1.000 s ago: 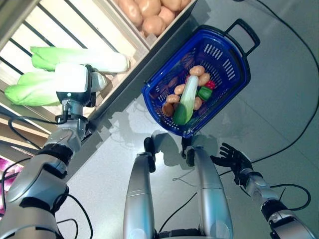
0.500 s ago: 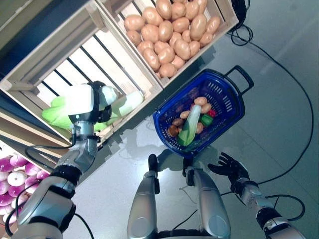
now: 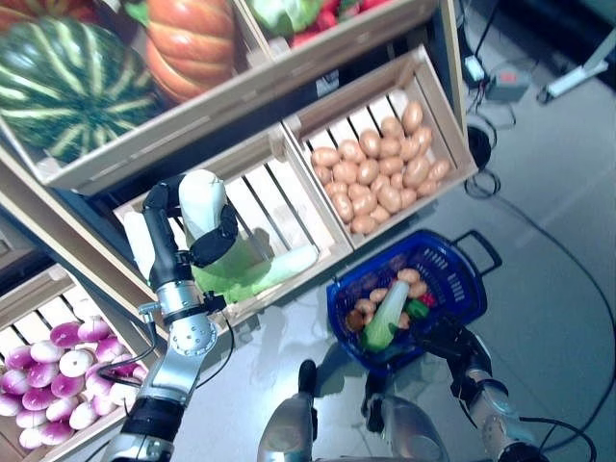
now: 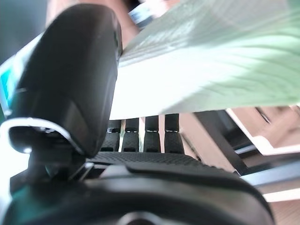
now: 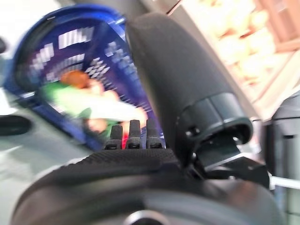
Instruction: Put vegetables into the basket
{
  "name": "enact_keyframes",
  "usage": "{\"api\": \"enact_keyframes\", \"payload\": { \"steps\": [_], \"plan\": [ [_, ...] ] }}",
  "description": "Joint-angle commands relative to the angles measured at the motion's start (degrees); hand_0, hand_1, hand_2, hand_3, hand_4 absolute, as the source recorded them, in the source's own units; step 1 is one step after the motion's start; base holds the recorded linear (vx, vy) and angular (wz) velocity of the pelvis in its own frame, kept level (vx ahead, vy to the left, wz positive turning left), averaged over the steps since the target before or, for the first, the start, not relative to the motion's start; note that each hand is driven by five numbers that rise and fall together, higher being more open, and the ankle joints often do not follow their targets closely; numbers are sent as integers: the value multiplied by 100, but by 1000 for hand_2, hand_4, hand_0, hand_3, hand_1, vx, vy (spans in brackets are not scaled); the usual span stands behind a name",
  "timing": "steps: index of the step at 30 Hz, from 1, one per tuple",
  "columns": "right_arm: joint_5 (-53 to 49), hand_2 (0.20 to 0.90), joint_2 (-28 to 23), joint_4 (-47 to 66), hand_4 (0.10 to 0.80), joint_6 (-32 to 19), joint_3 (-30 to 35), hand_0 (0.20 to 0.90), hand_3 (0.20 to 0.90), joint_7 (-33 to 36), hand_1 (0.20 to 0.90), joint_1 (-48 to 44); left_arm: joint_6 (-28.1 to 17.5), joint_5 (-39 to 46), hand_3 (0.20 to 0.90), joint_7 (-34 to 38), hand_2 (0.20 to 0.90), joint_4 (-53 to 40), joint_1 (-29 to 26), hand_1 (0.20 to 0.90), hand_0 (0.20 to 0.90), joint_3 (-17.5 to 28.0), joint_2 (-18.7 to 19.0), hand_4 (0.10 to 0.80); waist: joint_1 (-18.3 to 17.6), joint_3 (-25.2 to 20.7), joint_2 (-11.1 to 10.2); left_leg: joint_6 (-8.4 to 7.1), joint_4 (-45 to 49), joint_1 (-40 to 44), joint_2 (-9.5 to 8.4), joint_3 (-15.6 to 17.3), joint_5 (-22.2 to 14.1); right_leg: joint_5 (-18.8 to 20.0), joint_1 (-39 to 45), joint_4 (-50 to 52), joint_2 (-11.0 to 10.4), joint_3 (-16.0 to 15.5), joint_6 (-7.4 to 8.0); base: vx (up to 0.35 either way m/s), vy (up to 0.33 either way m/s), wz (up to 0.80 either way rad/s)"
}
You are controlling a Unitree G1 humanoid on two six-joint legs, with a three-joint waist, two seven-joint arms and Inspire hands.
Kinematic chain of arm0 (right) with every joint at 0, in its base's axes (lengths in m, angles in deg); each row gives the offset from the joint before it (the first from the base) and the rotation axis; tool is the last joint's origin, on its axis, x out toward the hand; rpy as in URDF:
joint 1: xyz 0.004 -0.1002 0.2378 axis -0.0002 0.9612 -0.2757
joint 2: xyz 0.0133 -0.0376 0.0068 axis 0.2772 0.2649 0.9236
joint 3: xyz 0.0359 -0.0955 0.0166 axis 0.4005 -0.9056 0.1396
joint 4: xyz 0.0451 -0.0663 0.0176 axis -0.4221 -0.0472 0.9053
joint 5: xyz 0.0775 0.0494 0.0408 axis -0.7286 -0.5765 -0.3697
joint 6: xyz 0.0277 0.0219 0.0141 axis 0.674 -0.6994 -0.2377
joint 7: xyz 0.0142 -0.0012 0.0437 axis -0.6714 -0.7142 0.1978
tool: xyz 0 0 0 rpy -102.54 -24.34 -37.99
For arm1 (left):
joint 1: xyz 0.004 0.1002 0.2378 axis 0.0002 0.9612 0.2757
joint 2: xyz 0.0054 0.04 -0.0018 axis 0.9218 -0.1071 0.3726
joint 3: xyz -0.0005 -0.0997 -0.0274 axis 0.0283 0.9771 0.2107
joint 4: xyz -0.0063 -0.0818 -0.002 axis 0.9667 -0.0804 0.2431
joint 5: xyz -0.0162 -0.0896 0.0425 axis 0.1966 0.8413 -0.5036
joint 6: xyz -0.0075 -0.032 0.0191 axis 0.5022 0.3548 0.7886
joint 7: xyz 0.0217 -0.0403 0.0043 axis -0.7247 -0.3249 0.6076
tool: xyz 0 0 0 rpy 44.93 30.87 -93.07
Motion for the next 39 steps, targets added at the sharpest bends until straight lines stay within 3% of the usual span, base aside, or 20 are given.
{"api": "enact_keyframes", "payload": {
  "steps": [1,2,3,4,7,11,13,18,30,39],
  "plan": [
    [271,900,24,571,800,-482,171,900,900,235,900,300,-1006,1081,300,-1005,300,-625,-205,300,300,245,160,400,13,-630,-421,-42,-196,-232,-191,29,227,559,579,-768,-294,71,221,134,-5,9],
    [396,900,25,873,800,-506,180,900,900,266,900,349,-938,1806,300,-1657,300,-851,-146,300,300,253,7,400,10,-730,-441,-23,-257,-130,-195,18,212,579,633,-802,-289,83,236,125,-5,1],
    [408,900,24,902,800,-506,177,900,900,270,900,360,-926,1927,300,-1735,300,-872,-132,300,300,261,-2,400,9,-737,-440,-21,-267,-115,-195,19,211,580,641,-803,-288,85,237,112,-6,-2],
    [484,900,28,1207,800,-520,200,900,900,216,900,415,-765,2751,300,-2493,300,-1020,-75,300,300,203,-127,400,-1,-807,-454,0,-319,-31,-201,25,199,601,691,-831,-289,95,255,69,-7,-2],
    [764,900,-9,1769,800,-496,176,900,900,-129,900,404,-458,3187,300,-3173,300,-1205,-68,300,300,8,-289,400,-43,-893,-471,46,-386,106,-206,65,157,634,748,-878,-305,119,284,39,-7,-3],
    [591,900,-95,2294,800,-429,134,900,900,-813,900,369,-203,3258,300,-3454,300,-1135,-87,300,300,-165,-251,400,-88,-967,-468,80,-448,255,-211,112,133,658,830,-922,-328,128,315,21,1,-6],
    [299,900,-300,2690,800,-236,128,900,900,-1441,900,349,122,3273,300,-3752,300,-1146,-101,300,300,-249,-176,400,-118,-1061,-476,107,-511,381,-214,169,113,688,903,-974,-353,135,360,20,6,-10],
    [-47,900,-814,3287,800,103,102,900,900,-2257,900,252,444,3222,300,-4210,300,-1190,-194,300,300,-468,20,400,-166,-1184,-492,119,-553,508,-195,262,78,714,956,-1016,-359,195,409,10,-1,-4],
    [-798,900,-1495,3847,800,1310,-515,900,900,-3267,900,-381,585,3270,300,-4361,300,-1287,-626,300,300,-1156,275,400,-138,-1402,-521,101,-631,596,-170,337,45,854,1065,-1270,-380,231,477,5,-1,-5],
    [-861,900,-1652,4022,800,1878,-946,900,900,-3393,900,-511,517,3512,300,-4266,300,-1397,-517,300,300,-1220,367,400,-106,-1531,-495,82,-631,601,-164,342,31,880,1059,-1319,-389,264,489,0,0,0]
  ]
}}
